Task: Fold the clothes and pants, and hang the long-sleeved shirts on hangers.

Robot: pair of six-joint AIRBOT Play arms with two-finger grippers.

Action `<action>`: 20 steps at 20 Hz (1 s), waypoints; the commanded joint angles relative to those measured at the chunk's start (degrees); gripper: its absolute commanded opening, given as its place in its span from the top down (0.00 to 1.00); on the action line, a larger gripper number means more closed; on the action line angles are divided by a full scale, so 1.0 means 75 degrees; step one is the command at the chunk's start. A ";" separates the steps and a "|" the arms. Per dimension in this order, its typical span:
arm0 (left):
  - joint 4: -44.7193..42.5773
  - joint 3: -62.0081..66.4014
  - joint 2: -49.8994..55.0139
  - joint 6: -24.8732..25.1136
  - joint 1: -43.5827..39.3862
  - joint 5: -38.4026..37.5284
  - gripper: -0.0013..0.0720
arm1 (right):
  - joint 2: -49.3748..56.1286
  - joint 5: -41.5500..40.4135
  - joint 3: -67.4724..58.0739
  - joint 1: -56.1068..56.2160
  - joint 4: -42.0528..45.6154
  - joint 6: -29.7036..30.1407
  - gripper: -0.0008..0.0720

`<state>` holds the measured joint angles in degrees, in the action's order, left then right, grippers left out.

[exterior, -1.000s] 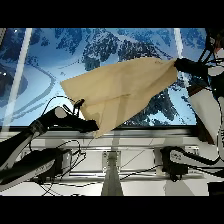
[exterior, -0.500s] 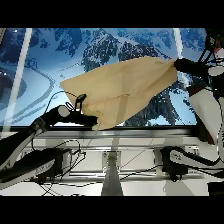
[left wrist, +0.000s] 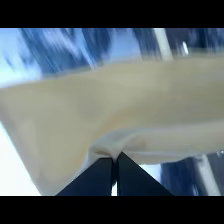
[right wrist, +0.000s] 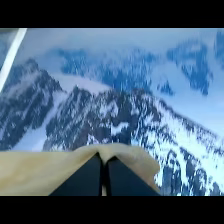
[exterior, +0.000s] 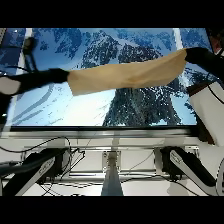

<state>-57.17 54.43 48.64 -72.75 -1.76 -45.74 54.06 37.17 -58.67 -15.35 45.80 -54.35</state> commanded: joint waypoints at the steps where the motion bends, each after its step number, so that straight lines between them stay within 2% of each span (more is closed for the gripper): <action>1: -0.0154 0.0527 -0.1224 0.0047 0.0793 0.1268 0.97 | -0.1437 0.0044 -0.0006 0.0006 -0.0012 0.0003 0.97; 6: -0.0160 0.0527 -0.3072 0.0047 0.0845 0.3322 0.97 | -0.3392 0.0787 -0.0831 0.0006 -0.0157 -0.0003 0.97; 9: -0.0160 0.0527 -0.3987 0.0047 0.0845 0.4424 0.97 | -0.4164 0.0723 -0.1550 0.0006 -0.0166 -0.0006 0.97; 12: -0.0152 0.0527 -0.4465 -0.0050 0.0845 0.5499 0.97 | -0.4424 0.0600 -0.2063 0.0006 -0.0574 -0.0093 0.98; 14: -0.0152 0.0530 -0.4313 -0.0090 0.0845 0.6079 0.97 | -0.4240 0.0055 -0.2157 0.0006 -0.0807 -0.0090 0.98; 16: -0.0149 0.0530 -0.3771 -0.0096 0.0842 0.5613 0.97 | -0.3707 0.0140 -0.2157 0.0006 -0.0600 -0.0356 0.98; 20: -0.0157 0.0527 -0.1612 -0.0090 0.0836 0.3296 0.97 | -0.1547 0.2124 -0.2151 0.0006 -0.0577 -0.1352 0.98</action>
<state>-58.22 58.37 27.20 -73.30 4.51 -11.25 33.19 44.10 -74.46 -15.35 41.47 -59.79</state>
